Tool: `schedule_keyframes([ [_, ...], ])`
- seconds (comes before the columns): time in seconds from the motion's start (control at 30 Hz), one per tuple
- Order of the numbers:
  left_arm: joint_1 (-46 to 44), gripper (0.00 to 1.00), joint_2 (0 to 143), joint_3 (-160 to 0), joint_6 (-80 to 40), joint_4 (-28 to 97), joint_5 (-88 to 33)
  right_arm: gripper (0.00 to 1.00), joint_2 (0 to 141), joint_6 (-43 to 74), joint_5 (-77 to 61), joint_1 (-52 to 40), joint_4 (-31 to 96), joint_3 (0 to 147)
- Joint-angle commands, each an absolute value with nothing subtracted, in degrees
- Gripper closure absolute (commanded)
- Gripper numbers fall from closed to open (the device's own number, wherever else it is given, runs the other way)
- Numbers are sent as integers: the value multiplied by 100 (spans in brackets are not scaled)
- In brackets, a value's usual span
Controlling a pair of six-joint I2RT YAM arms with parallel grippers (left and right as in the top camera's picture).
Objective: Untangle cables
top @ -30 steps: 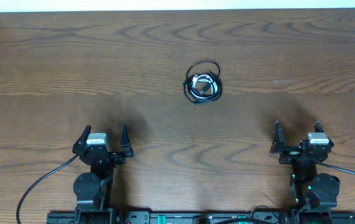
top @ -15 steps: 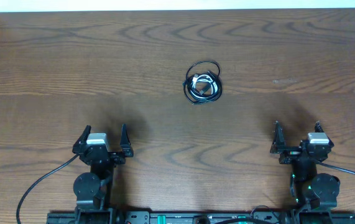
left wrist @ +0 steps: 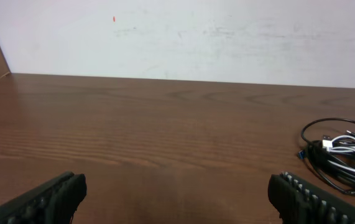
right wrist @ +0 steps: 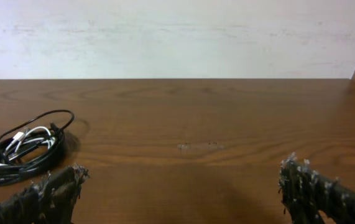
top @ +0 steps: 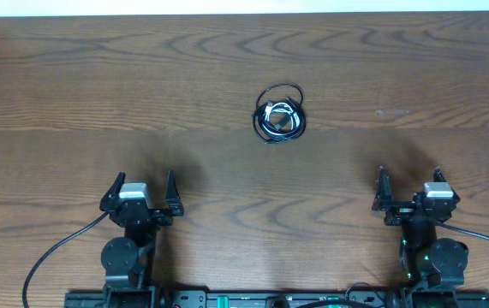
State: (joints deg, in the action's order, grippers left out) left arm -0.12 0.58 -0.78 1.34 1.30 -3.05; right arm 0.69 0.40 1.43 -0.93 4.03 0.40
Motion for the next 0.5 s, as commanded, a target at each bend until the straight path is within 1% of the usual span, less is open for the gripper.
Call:
schedule_keyframes([
  [0.0, -45, 1, 30, -23, 172, 401, -228, 1, 32, 14, 137, -134, 427, 32],
  [0.17, -45, 1, 30, -23, 172, 401, -228, 1, 32, -89, 283, -134, 331, 32],
  [0.27, -45, 1, 30, -23, 172, 401, -228, 1, 32, -30, -395, -134, 202, 32],
  [0.33, -45, 1, 30, -23, 172, 401, -228, 1, 38, 71, -784, -134, 375, 32],
  [0.4, -45, 1, 30, -23, 172, 401, -228, 1, 64, 1188, -1509, -150, 296, 32],
  [0.47, -45, 1, 30, -23, 172, 401, -228, 1, 64, 1730, -1673, -150, 169, 32],
])
